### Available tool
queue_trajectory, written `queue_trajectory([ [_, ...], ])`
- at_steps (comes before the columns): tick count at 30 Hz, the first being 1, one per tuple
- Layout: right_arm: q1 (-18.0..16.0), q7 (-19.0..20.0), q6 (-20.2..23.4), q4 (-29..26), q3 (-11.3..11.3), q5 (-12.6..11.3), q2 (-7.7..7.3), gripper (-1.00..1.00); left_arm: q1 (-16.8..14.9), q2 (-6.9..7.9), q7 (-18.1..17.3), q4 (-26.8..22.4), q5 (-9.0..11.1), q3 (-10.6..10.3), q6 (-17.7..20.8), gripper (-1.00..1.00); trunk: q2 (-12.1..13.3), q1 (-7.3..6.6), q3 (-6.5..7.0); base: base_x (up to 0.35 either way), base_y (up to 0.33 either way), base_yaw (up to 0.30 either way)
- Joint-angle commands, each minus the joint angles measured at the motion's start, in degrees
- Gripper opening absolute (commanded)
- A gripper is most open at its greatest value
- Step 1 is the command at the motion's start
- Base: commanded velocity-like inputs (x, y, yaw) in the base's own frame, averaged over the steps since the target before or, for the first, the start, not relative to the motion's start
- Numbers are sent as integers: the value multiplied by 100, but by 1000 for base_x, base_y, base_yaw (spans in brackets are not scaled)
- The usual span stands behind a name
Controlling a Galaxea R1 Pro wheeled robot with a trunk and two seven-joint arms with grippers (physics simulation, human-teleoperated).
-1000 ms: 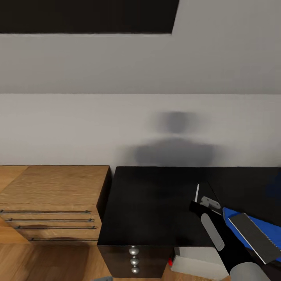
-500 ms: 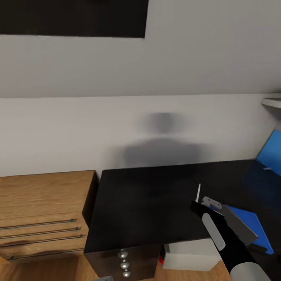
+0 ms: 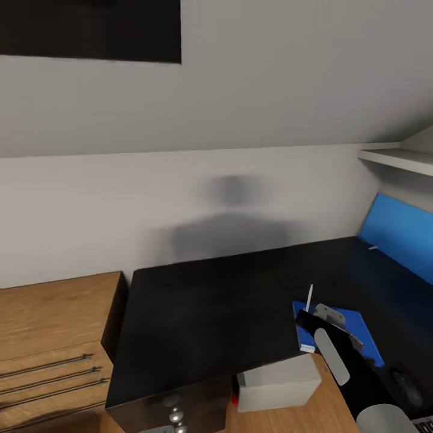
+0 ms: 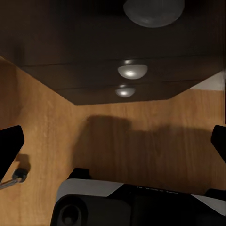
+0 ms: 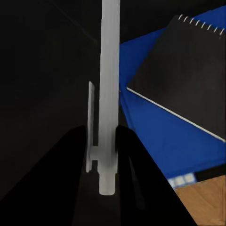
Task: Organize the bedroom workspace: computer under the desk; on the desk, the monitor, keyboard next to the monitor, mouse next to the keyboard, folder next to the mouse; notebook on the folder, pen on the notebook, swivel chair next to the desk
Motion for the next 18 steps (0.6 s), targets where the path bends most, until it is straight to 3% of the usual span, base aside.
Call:
queue_trajectory([
  [1, -4, -46, 14, 2, 7, -52, -4, -100, -9, 7, 41, -12, 11, -18, 25, 100, -10, 3, -7, 0, 0, -270],
  [7, -4, -12, 8, 57, -25, -64, -4, -100, -10, 9, 48, -12, 11, -19, 25, 100, -10, 3, 9, 0, 0, -199],
  [13, -4, 131, -4, 95, -45, -64, -4, -100, -10, 9, 50, -12, 15, -19, 25, 100, -10, 3, 11, 0, 0, -36],
  [18, -16, 154, -145, 633, -70, -60, -42, -100, -10, 2, 49, -12, 19, -19, 26, 100, -10, 3, 11, 0, 0, -4],
])
